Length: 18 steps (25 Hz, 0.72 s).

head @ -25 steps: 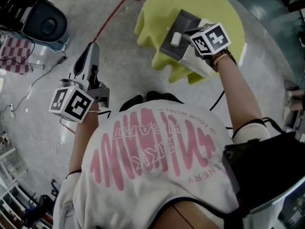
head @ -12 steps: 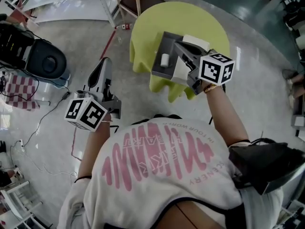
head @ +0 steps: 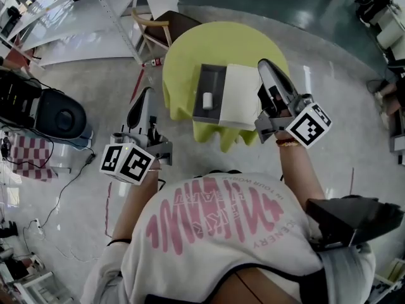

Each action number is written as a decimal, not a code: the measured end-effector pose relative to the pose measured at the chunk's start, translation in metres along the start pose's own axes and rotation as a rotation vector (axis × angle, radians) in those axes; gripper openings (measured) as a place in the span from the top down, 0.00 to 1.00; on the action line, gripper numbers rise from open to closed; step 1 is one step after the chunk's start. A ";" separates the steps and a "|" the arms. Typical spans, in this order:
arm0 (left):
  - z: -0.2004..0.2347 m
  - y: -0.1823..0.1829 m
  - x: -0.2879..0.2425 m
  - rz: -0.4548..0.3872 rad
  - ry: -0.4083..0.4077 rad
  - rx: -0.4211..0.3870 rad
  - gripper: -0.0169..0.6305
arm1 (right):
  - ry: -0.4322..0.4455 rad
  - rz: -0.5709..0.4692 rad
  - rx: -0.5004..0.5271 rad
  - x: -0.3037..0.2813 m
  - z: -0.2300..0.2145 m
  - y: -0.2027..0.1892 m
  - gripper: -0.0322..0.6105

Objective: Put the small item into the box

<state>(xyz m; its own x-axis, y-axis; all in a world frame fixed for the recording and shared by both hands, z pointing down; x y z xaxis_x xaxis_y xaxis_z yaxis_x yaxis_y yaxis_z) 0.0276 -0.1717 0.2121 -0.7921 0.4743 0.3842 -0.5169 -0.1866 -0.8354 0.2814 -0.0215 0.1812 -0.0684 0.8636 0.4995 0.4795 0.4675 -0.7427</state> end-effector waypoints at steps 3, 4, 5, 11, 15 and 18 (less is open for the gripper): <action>-0.008 -0.002 -0.008 -0.027 -0.014 -0.006 0.96 | -0.041 -0.035 0.068 0.011 -0.003 0.021 0.94; -0.011 -0.002 -0.010 -0.027 -0.020 -0.007 0.96 | -0.065 -0.025 0.105 0.013 -0.004 0.025 0.94; -0.015 -0.004 -0.013 -0.023 -0.029 -0.006 0.96 | -0.095 -0.006 0.146 0.017 -0.007 0.027 0.94; -0.031 -0.028 -0.012 0.040 -0.064 0.010 0.96 | -0.231 0.152 0.352 0.050 -0.022 0.016 0.94; -0.028 -0.044 -0.003 0.102 -0.029 0.025 0.96 | -0.322 0.271 0.433 0.073 -0.032 0.002 0.94; -0.026 -0.053 0.006 0.144 0.001 0.000 0.96 | -0.380 0.348 0.398 0.090 -0.039 -0.013 0.94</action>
<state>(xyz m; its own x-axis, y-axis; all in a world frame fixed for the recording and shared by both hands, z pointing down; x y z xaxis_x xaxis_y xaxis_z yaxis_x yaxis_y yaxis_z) 0.0587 -0.1363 0.2485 -0.8579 0.4431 0.2600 -0.3978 -0.2527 -0.8820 0.3035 0.0424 0.2529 -0.3071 0.9497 0.0612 0.1737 0.1192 -0.9776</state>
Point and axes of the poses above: the fingertips, and each gripper's own axes: x backward along the fingers, z to its left, y out of its top, the point moved 4 cm from there along x, backward along the fingers, and after that the axes turned 13 degrees about -z, right-handed, at the moved point
